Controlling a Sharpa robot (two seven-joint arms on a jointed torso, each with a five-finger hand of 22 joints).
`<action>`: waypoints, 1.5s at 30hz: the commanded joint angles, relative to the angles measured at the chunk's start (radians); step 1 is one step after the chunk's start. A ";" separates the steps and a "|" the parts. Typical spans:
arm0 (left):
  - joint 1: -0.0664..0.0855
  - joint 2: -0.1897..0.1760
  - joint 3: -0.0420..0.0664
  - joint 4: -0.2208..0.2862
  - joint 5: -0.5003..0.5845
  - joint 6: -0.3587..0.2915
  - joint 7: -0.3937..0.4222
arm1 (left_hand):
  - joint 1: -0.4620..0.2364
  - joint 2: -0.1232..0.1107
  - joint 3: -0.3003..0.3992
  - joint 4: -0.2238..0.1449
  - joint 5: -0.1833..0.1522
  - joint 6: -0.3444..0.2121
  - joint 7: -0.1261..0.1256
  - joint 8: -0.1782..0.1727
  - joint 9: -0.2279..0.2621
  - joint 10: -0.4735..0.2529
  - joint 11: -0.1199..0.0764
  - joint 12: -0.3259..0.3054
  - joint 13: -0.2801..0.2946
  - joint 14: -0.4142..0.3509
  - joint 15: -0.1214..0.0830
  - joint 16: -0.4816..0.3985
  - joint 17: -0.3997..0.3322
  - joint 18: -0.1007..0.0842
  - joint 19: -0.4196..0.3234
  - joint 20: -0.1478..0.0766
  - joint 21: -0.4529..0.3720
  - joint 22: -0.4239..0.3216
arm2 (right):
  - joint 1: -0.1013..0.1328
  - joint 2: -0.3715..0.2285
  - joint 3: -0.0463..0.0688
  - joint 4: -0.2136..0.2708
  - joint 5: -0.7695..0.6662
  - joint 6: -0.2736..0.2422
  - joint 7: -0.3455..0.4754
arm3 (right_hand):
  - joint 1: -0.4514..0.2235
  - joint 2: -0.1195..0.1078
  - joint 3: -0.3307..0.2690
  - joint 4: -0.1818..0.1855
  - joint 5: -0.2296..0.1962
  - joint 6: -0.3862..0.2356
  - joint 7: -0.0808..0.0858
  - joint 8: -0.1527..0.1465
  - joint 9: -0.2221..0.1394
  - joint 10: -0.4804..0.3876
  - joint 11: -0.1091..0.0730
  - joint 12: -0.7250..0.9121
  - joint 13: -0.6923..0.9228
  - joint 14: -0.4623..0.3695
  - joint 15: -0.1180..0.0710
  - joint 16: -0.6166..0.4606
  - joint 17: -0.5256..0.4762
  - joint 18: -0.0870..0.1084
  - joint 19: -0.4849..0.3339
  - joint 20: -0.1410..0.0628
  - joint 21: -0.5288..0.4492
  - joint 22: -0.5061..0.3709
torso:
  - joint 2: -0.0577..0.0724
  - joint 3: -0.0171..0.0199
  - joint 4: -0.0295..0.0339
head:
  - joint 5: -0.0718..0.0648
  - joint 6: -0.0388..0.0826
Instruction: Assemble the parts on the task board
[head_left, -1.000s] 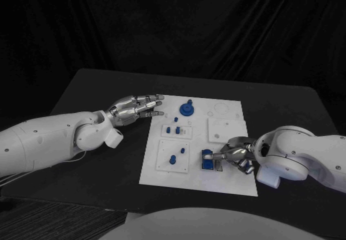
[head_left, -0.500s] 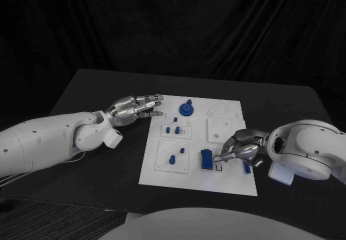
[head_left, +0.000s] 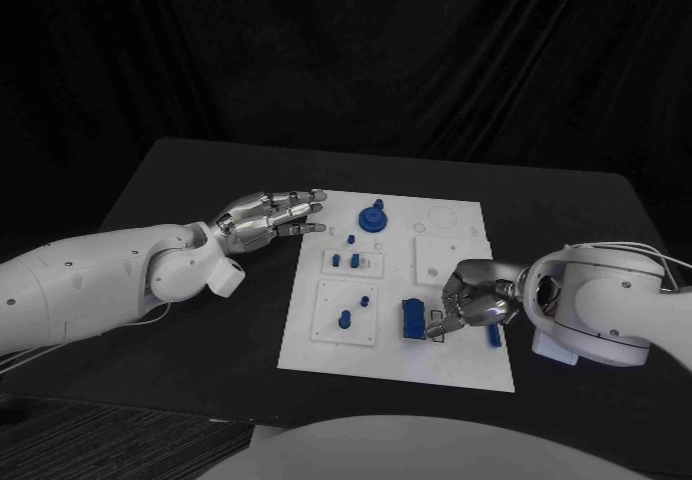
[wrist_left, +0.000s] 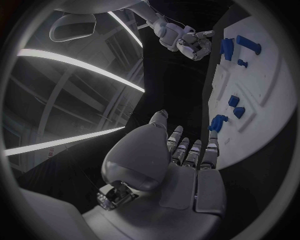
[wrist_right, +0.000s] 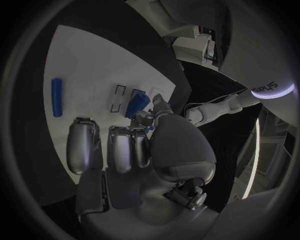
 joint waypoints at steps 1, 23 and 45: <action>-0.002 0.001 0.001 0.002 0.006 0.017 0.010 | -0.002 0.005 -0.001 0.006 -0.001 -0.003 0.005 0.003 0.000 0.006 0.003 0.004 0.001 0.000 0.003 0.004 0.002 0.009 0.003 0.002 0.006 -0.001 | -0.013 0.006 0.000 -0.009 -0.101 0.005 0.023 | 0.009 0.007 -0.001 0.000 0.014 0.011 -0.003 0.013 0.034 0.105 -0.008 0.004 0.263 0.084 -0.006 -0.002 0.165 0.011 0.025 -0.007 0.005 0.196 | 0.001 0.0009 -0.0001 | 0.001 0.000; -0.002 -0.004 0.001 0.003 0.006 0.020 0.007 | -0.006 0.006 -0.002 0.009 -0.004 -0.004 0.007 0.004 0.000 0.009 0.007 0.006 0.002 0.001 0.006 0.006 0.002 0.009 0.004 0.002 0.006 -0.001 | -0.051 0.050 0.000 -0.057 -0.113 -0.050 0.043 | -0.002 0.022 0.011 0.032 0.290 0.013 -0.011 -0.009 0.062 0.105 -0.015 0.004 0.263 0.083 -0.013 -0.005 0.161 0.012 0.024 -0.013 0.001 0.195 | 0.002 -0.0004 0.0004 | 0.003 0.000; -0.002 -0.012 0.001 0.008 0.006 0.021 0.003 | -0.007 0.006 -0.002 0.010 -0.005 -0.003 0.007 0.004 0.000 0.010 0.008 0.007 0.002 0.004 0.007 0.008 0.003 0.009 0.005 0.003 0.007 -0.001 | -0.058 0.033 0.000 -0.057 -0.109 -0.058 0.040 | -0.061 -0.042 -0.015 0.140 -0.108 -0.189 -0.003 -0.313 -0.016 0.105 -0.009 0.004 0.263 0.083 -0.008 -0.005 0.159 0.012 0.024 -0.009 -0.002 0.195 | 0.001 -0.0009 0.0004 | 0.003 0.000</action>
